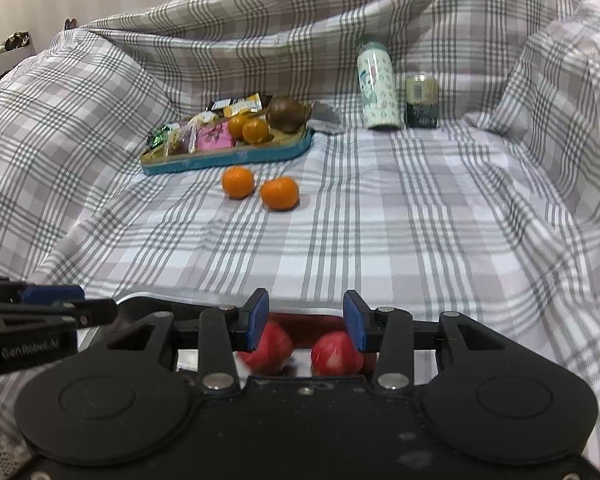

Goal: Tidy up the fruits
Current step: 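Lower the red fruit and tomato into the steel tray and open both tools, then withdraw both tools from the steel tray toward the loose tangerines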

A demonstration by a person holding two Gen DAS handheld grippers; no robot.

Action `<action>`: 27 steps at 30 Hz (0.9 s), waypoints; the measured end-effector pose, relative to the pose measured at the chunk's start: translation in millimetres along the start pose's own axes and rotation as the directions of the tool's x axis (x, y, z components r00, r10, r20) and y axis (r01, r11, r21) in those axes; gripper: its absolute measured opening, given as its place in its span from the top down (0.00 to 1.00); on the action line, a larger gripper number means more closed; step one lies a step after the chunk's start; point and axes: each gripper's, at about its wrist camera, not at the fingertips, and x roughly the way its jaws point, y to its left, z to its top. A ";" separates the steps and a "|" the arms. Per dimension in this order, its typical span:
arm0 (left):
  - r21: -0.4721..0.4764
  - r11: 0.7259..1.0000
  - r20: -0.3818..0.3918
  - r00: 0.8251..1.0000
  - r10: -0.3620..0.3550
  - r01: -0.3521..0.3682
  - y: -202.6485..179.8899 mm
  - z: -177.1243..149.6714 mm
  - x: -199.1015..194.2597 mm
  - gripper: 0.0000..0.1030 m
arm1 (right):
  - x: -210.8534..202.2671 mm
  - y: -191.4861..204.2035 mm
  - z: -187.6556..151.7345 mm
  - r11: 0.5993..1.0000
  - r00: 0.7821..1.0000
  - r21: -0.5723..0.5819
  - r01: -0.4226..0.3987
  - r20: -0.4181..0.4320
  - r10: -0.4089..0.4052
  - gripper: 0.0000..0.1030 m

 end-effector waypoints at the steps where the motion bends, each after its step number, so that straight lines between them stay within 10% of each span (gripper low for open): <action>1: 0.005 1.000 0.011 1.000 0.007 -0.007 0.8 3.7 1.2 0.59 | 1.4 -0.3 3.1 1.000 1.000 -0.006 0.002 0.008 -0.002 0.58; 27: 0.049 0.998 0.091 0.995 0.038 -0.043 15.0 104.1 81.1 0.59 | 77.0 8.0 92.5 0.995 0.993 -0.097 0.023 0.121 -0.011 0.58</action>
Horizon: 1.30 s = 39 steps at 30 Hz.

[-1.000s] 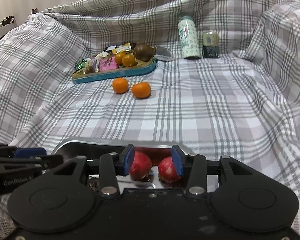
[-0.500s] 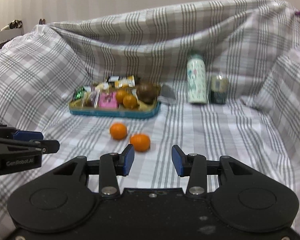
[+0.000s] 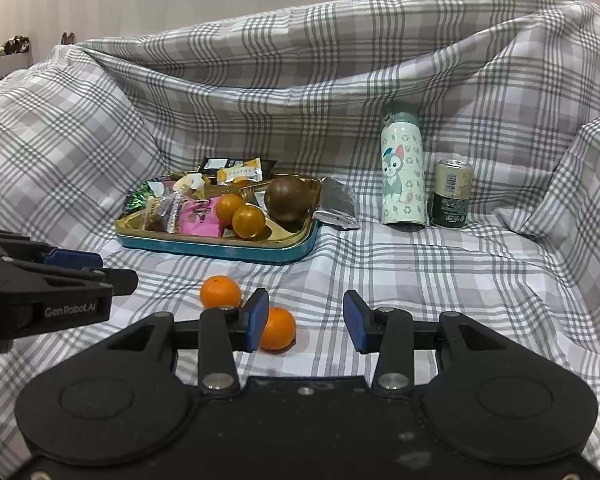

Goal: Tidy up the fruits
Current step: 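Withdraw both tools from the steel tray toward the loose tangerines, then grasp a tangerine with the right tool while the left tool grasps another tangerine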

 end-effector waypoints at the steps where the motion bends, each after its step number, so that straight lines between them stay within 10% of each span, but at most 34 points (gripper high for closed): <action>1: 0.003 1.000 -0.003 1.000 0.002 -0.002 0.2 2.1 4.9 0.59 | 4.3 -0.4 1.3 1.000 1.000 -0.003 0.002 -0.001 -0.002 0.58; 39: -0.079 0.997 -0.005 1.000 -0.019 0.019 17.5 -1.1 77.1 0.58 | 71.1 9.6 -21.2 0.996 0.994 -0.027 -0.082 -0.070 0.079 0.52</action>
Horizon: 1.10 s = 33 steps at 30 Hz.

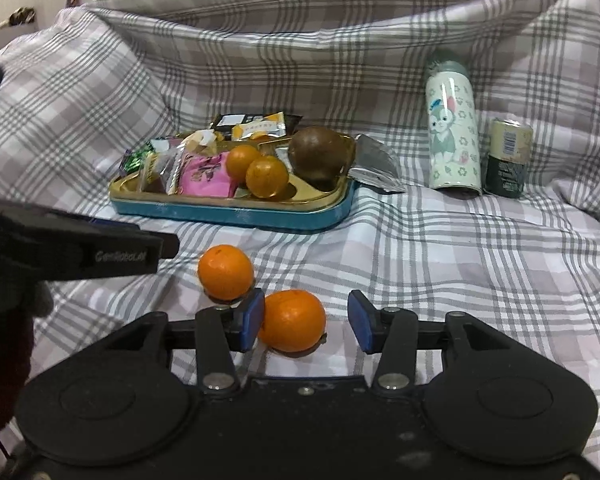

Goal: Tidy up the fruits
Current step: 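Grasp a tangerine with the right tool while the left tool grasps another tangerine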

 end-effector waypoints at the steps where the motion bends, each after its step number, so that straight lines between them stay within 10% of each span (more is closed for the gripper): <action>1: 0.001 1.000 -0.001 1.000 0.001 -0.001 -0.1 0.0 0.3 0.58 | 0.3 1.3 -0.6 1.000 1.000 -0.007 -0.004 -0.002 0.004 0.51; 33: 0.017 0.991 0.066 0.989 -0.135 0.134 -10.0 -1.7 -9.7 0.58 | 3.6 -16.7 2.2 0.990 0.992 0.058 0.127 -0.026 -0.126 0.59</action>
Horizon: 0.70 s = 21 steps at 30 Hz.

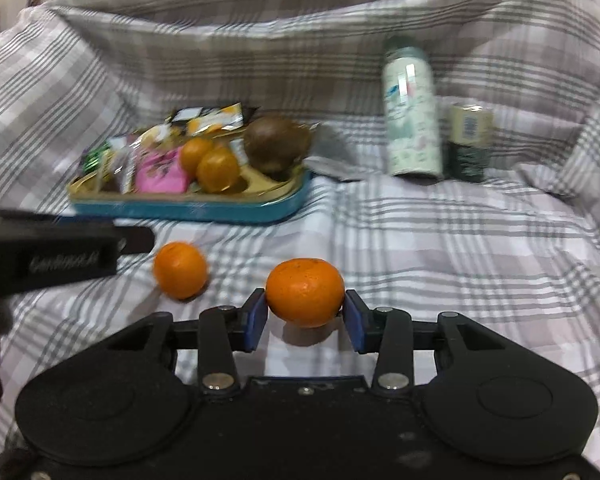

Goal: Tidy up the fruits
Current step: 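Grasp a tangerine with the right tool while the left tool grasps another tangerine, then lift both tangerines and carry them over the steel tray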

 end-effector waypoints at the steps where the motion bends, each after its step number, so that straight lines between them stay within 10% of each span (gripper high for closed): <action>1: 0.009 1.000 0.002 1.000 -0.009 0.009 -2.5 -0.2 0.0 0.58 | -0.3 -3.0 0.9 1.000 1.000 0.005 0.015 0.005 -0.015 0.59; 21: 0.096 0.995 -0.024 1.000 -0.005 0.007 -27.0 -7.8 17.0 0.52 | -1.4 -19.9 5.6 0.995 0.998 0.086 0.057 -0.010 -0.056 0.59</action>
